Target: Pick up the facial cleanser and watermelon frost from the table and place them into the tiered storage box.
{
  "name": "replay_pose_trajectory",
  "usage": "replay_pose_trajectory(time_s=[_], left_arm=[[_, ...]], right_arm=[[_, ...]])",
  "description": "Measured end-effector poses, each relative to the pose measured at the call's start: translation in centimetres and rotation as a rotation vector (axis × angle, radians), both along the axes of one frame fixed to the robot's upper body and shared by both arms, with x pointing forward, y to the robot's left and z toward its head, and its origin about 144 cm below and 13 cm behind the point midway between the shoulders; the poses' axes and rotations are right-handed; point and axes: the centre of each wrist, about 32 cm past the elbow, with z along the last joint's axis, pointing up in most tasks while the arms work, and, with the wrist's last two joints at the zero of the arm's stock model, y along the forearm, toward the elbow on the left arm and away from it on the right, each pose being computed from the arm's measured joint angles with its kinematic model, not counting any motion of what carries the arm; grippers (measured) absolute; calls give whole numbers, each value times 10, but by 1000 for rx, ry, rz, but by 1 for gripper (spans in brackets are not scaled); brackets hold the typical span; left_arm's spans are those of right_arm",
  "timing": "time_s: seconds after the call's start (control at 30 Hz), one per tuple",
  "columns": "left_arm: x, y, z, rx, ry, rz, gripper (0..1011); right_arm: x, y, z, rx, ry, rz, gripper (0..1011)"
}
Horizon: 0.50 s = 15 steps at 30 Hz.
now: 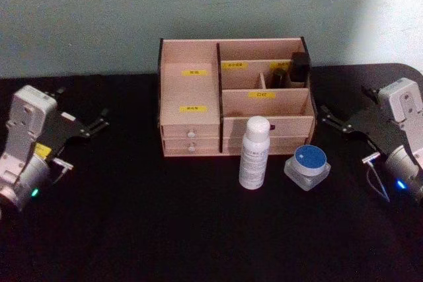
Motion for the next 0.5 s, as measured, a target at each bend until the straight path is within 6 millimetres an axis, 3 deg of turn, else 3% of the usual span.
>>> replay_pose_trajectory(time_s=[0.5], left_arm=[[0, 0, 0, 0, 0, 0, 1001]], right_arm=[[1, -3, 2, 2, -17, -23, 1003]])
